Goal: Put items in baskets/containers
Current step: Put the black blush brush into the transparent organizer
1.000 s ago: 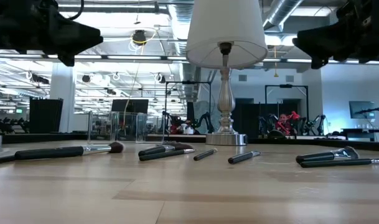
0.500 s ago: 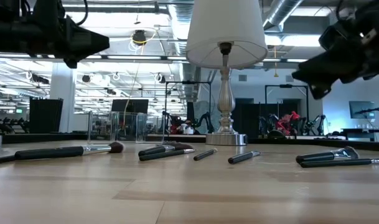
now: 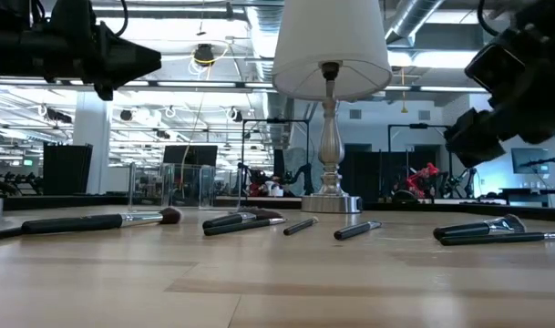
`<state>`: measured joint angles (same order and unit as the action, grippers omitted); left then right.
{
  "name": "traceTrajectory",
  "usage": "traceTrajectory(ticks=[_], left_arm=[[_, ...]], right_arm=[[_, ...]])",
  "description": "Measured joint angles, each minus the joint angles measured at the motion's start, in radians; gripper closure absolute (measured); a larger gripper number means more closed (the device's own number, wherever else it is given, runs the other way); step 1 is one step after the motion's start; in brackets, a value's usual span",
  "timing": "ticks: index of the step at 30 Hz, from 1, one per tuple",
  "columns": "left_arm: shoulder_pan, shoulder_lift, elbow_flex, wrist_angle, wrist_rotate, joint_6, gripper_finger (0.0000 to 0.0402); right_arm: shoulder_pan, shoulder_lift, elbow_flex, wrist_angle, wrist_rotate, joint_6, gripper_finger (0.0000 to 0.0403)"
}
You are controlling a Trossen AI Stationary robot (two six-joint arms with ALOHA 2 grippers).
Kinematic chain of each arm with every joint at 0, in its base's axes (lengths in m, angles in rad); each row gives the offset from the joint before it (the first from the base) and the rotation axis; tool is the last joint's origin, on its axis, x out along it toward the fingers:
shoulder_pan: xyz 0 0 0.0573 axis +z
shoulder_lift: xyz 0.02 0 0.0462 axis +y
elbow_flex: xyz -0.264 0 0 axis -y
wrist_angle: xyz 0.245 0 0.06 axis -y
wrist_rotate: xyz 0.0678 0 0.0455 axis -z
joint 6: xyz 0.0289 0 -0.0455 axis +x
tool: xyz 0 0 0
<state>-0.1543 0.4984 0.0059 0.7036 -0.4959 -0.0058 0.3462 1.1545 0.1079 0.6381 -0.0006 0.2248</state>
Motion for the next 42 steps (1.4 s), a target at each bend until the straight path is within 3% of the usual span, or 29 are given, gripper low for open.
traceTrajectory(ticks=[5,16,21,28,34,38,42], left_arm=[[0.0,0.0,0.0,0.016,0.017,-0.026,0.0293],[0.0,0.0,0.0,0.024,0.023,-0.026,0.0293],[0.0,0.0,0.0,0.024,0.023,-0.026,0.0293],[0.0,0.0,0.0,0.026,0.029,-0.034,0.0293],[-0.001,0.04,0.002,0.03,0.218,-0.154,0.0293],[0.0,0.136,0.054,0.03,0.232,-0.194,0.0293],[0.0,0.297,0.155,0.028,0.296,-0.191,0.0293]], right_arm=[[0.041,0.166,0.052,-0.004,0.005,-0.098,0.0202],[0.019,0.403,0.069,0.035,0.059,-0.106,0.0233],[0.022,0.443,0.072,0.051,0.072,-0.113,0.0269],[0.004,0.453,0.072,0.064,0.059,-0.151,0.0369],[-0.049,0.441,0.078,0.123,0.016,-0.176,0.0369],[-0.083,0.436,0.196,0.005,0.027,-0.249,0.0362],[-0.129,0.436,0.402,-0.32,0.026,-0.297,0.0368]])
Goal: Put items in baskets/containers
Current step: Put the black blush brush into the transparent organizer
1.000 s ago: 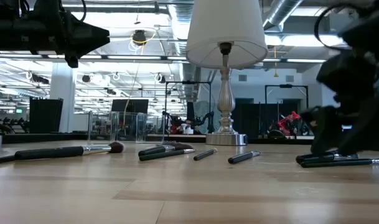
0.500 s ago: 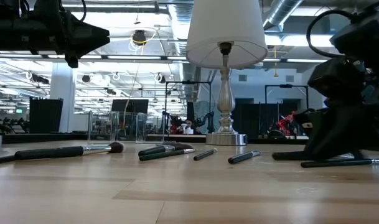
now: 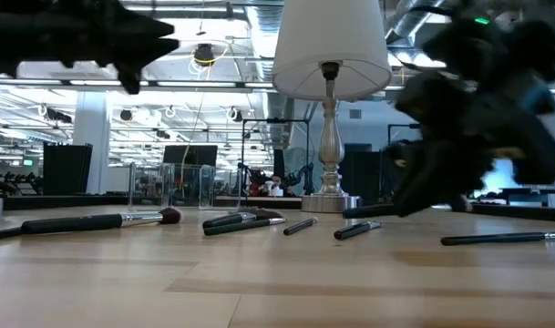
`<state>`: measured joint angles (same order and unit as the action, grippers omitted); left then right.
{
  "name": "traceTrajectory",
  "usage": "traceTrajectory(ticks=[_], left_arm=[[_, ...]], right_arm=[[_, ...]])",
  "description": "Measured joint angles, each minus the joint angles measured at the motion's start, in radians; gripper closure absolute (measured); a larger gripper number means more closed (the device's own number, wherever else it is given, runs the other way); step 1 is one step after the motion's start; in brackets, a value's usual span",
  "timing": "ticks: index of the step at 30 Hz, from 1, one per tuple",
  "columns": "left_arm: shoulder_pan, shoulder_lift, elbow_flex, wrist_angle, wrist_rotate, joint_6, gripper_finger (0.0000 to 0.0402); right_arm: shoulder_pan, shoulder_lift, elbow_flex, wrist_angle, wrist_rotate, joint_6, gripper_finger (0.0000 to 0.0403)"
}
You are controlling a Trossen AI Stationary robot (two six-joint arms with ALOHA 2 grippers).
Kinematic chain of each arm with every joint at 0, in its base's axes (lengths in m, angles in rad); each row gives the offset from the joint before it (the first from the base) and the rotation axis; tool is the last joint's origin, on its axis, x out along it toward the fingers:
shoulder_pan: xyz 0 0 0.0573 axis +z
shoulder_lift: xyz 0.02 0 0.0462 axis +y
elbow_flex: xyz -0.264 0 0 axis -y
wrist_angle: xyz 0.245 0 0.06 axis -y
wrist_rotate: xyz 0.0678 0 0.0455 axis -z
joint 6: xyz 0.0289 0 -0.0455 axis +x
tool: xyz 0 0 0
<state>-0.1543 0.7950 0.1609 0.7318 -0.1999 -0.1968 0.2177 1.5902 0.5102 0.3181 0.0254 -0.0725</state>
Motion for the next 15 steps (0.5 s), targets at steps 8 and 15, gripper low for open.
traceTrajectory(ticks=[8,15], left_arm=[[0.034,0.314,0.201,-0.181,0.053,0.0,0.0293],[0.068,0.419,0.247,-0.188,0.053,0.061,0.0293]], right_arm=[[-0.068,0.005,0.418,-0.395,0.0,-0.23,0.0355],[-0.103,0.1,0.659,-0.546,0.0,-0.297,0.0369]])
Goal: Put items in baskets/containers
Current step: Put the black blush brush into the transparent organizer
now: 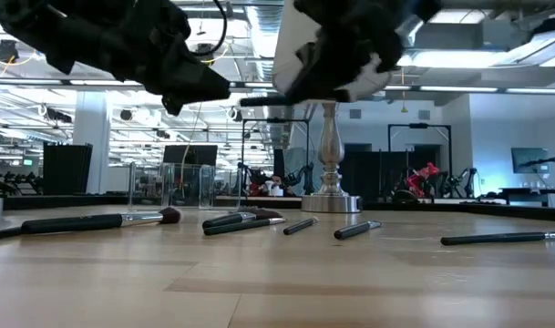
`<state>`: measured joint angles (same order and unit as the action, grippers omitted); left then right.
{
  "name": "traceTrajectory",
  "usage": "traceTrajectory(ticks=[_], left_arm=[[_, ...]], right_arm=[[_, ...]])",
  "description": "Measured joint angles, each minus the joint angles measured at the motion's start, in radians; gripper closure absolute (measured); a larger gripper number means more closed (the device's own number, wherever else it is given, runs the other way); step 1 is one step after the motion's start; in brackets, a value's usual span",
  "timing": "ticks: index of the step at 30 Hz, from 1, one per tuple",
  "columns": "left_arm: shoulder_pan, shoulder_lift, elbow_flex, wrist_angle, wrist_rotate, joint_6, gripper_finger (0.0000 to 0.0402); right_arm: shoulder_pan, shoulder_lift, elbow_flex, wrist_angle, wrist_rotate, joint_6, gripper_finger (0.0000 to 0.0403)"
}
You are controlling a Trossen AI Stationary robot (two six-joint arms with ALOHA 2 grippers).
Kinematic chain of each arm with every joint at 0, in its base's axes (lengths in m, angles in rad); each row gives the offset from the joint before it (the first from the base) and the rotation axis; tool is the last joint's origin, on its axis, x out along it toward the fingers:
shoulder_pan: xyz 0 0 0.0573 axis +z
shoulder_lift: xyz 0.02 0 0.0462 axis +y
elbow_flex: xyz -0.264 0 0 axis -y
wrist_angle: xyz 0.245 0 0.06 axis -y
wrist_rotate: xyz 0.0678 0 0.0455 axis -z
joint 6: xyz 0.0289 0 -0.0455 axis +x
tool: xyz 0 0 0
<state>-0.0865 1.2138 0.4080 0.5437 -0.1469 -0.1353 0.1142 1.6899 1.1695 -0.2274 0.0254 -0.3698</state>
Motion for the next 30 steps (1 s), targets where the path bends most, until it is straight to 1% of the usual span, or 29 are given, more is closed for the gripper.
traceTrajectory(ticks=[3,6,9,12,15,17,21,26,30], left_arm=[[0.007,-0.001,0.0,-0.002,0.007,-0.001,0.0292],[0.011,-0.002,0.0,-0.023,0.046,-0.016,0.0278],[0.011,0.006,-0.001,-0.057,0.076,-0.037,0.0249],[0.011,0.021,-0.004,-0.064,0.161,-0.091,0.0214],[0.007,0.044,-0.007,-0.058,0.24,-0.164,0.0186],[0.007,0.059,-0.011,-0.058,0.263,-0.199,0.0174],[0.007,0.094,-0.011,-0.073,0.255,-0.214,0.0167],[0.009,0.138,-0.01,-0.075,0.252,-0.214,0.0174],[0.009,0.152,-0.011,-0.075,0.25,-0.214,0.0184]], right_arm=[[0.002,0.078,0.059,-0.058,0.0,-0.045,0.0368],[0.008,0.163,0.118,-0.065,0.0,-0.109,0.0357],[0.013,0.234,0.195,-0.055,0.001,-0.16,0.0358],[0.009,0.289,0.276,-0.119,0.006,-0.189,0.0368],[0.006,0.32,0.349,-0.197,0.008,-0.189,0.0368],[0.004,0.337,0.388,-0.202,0.009,-0.195,0.0364],[0.011,0.343,0.412,-0.221,0.016,-0.24,0.0355],[0.017,0.341,0.413,-0.215,0.057,-0.26,0.0368],[0.015,0.341,0.413,-0.209,0.056,-0.26,0.0366]])
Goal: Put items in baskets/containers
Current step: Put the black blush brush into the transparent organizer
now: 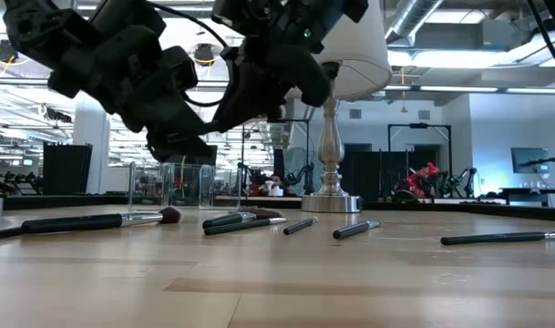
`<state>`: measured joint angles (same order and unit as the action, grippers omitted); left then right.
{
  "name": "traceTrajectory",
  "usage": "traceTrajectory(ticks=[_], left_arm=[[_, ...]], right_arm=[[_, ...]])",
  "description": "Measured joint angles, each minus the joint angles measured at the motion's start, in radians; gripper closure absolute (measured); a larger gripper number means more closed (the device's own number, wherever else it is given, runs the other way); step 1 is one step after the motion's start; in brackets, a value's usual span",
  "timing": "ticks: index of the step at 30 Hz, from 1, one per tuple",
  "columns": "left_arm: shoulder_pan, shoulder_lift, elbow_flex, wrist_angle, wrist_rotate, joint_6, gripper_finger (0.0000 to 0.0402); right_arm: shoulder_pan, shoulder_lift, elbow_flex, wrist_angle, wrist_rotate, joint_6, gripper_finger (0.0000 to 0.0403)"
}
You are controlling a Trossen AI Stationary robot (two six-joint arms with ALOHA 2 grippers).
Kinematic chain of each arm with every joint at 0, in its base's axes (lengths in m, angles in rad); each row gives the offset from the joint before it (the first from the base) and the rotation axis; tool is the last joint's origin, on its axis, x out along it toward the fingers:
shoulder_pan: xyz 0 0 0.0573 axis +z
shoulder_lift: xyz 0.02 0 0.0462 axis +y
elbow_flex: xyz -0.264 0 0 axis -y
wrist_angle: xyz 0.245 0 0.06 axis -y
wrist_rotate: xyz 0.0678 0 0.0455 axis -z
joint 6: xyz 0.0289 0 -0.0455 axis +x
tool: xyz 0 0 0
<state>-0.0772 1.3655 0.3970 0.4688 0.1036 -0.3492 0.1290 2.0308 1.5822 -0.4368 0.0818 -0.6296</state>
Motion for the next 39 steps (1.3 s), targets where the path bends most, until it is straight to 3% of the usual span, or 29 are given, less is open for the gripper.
traceTrajectory(ticks=[5,12,16,20,26,31,34,36,39], left_arm=[[0.0,-0.002,0.0,0.01,0.0,0.0,0.0216],[-0.001,-0.003,0.0,0.014,0.004,0.0,0.0306],[0.0,-0.003,0.0,0.009,-0.001,0.001,0.0362],[0.0,-0.003,0.0,0.009,-0.012,0.003,0.0364],[0.001,-0.033,0.0,0.01,-0.056,0.008,0.0357],[0.027,-0.211,0.0,-0.002,-0.059,0.069,0.0361],[0.07,-0.355,0.001,-0.04,-0.06,0.125,0.036],[0.105,-0.445,0.0,-0.076,-0.06,0.157,0.0356],[0.147,-0.543,0.0,-0.132,-0.06,0.217,0.0358]], right_arm=[[0.0,0.0,0.0,0.003,0.0,-0.008,0.0354],[-0.001,0.0,0.0,0.003,0.005,-0.007,0.0364],[-0.002,-0.002,-0.001,0.007,0.003,0.009,0.0332],[0.008,-0.004,0.0,0.023,0.022,0.025,0.0293],[0.077,-0.04,0.082,-0.071,0.316,-0.047,0.0248],[0.127,-0.146,0.121,-0.224,0.515,-0.036,0.0236],[0.126,-0.25,0.122,-0.338,0.488,0.114,0.024],[0.109,-0.321,0.108,-0.393,0.406,0.241,0.0245],[0.059,-0.419,0.003,-0.328,0.265,0.358,0.0254]])
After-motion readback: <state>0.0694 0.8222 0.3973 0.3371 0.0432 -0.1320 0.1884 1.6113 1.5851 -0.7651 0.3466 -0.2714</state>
